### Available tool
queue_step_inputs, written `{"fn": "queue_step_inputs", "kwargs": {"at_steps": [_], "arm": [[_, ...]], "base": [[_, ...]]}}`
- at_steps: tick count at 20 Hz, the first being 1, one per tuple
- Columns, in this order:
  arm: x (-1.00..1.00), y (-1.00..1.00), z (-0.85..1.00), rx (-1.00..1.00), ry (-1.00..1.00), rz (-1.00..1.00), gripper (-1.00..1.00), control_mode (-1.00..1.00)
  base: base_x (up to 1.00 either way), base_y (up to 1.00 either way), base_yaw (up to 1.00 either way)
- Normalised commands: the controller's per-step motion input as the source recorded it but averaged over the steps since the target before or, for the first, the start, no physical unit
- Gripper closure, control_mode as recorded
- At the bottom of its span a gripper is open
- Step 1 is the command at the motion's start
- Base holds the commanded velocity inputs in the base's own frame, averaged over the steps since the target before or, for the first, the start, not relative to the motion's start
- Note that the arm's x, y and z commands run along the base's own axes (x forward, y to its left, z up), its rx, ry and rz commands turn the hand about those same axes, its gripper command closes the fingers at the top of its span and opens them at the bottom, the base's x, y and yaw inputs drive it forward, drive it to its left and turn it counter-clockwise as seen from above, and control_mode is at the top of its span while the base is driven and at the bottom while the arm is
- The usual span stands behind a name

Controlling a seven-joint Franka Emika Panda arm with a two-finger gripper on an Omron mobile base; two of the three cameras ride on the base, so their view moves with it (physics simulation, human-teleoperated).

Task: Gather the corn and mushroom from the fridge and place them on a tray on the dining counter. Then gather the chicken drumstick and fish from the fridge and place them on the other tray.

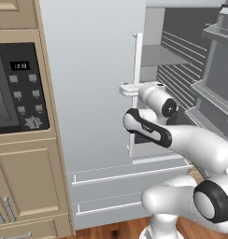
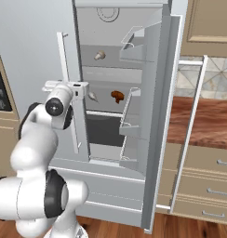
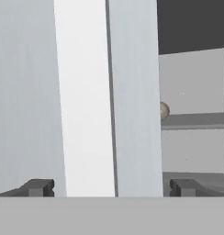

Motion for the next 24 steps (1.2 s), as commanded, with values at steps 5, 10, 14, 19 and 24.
{"fn": "queue_step_inputs", "kwargs": {"at_steps": [5,10,14,19,24], "arm": [[0.54,0.05,-0.02,0.00,0.00,-0.03,-1.00,-1.00],[0.47,0.09,-0.01,0.00,0.01,-0.03,1.00,-1.00],[0.03,0.01,0.01,0.00,0.02,0.00,1.00,-1.00],[-0.05,0.18,0.27,-0.02,0.24,-0.08,1.00,-1.00],[0.06,0.25,0.46,-0.05,0.55,-0.09,1.00,-1.00]], "base": [[0.00,0.00,0.00],[0.00,0.00,0.00],[0.00,0.00,0.00],[0.00,0.00,0.00],[0.00,0.00,0.00]]}}
